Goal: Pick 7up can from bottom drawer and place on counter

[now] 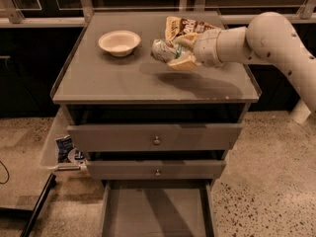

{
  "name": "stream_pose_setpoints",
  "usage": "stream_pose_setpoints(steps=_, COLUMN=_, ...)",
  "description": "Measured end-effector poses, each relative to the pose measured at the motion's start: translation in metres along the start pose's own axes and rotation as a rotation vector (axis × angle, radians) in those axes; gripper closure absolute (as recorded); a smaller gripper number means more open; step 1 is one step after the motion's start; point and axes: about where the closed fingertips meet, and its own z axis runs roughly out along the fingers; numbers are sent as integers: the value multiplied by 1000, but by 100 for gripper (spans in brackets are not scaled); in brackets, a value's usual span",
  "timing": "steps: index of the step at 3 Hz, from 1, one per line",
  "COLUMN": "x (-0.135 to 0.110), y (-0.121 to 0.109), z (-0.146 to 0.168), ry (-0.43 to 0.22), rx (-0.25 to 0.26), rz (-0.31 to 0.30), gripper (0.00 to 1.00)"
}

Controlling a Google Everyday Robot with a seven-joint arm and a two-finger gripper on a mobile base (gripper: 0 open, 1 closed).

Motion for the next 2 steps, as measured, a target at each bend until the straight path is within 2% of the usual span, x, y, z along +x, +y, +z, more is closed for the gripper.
stream_pose_setpoints(steps=1, x=11, y=-7, z=5, ry=13, rx=-8, rz=48, gripper=100)
stream_pose_setpoints(steps=2, x=23, y=-5, z=13, ry=31, rx=-40, rz=80, gripper=100)
